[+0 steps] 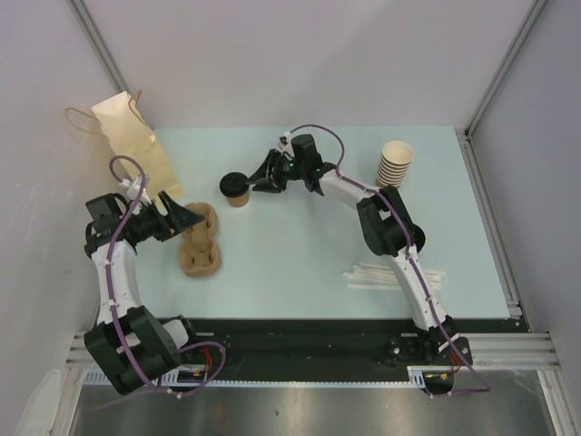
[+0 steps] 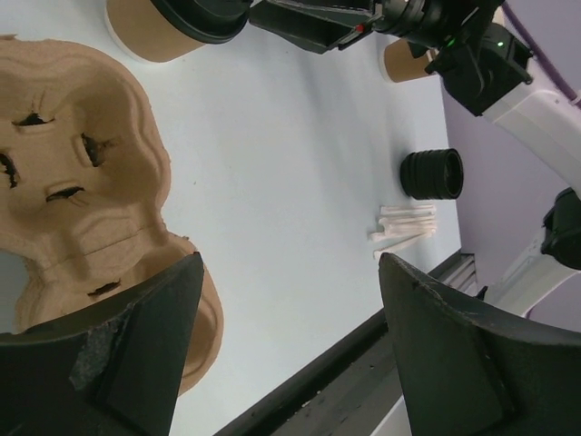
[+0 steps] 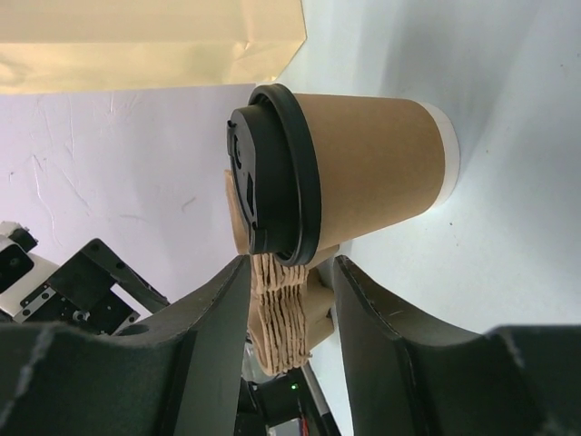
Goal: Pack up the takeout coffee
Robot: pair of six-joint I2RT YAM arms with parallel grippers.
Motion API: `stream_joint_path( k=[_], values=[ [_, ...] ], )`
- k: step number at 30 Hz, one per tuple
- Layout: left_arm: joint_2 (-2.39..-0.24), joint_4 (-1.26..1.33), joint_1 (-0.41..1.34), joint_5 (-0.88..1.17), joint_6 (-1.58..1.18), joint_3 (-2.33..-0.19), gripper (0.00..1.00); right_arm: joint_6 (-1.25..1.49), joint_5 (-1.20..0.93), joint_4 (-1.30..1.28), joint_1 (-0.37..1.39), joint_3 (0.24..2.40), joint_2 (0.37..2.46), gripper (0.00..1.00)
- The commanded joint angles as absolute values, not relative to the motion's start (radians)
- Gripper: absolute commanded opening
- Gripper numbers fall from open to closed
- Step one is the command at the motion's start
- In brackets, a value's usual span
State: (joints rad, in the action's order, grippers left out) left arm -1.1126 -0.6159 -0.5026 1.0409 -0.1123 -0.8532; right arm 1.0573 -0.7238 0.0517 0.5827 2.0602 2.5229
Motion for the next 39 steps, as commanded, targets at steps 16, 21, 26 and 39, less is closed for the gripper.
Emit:
stream_joint_path(
  k=[16,21,26,39],
  values=[
    [-1.157,-0.829,-0.203,0.417,0.278,-1.052,0.55,0.861,-0.724,0.064,0.661,1.592,2.134,0.34],
    [-1.199,-0.781,-0.057,0.232,0.272,-1.063,0.53,0.88,-0.729,0.107,0.709,1.569,2.163,0.33],
    [-1.268,-0.765,0.032,0.138,0.27,-1.085,0.52,0.959,-0.75,0.181,0.745,1.607,2.233,0.32],
    [-1.345,-0.735,0.052,0.163,0.276,-1.08,0.41,1.035,-0.739,0.245,0.793,1.744,2.356,0.31]
  ],
)
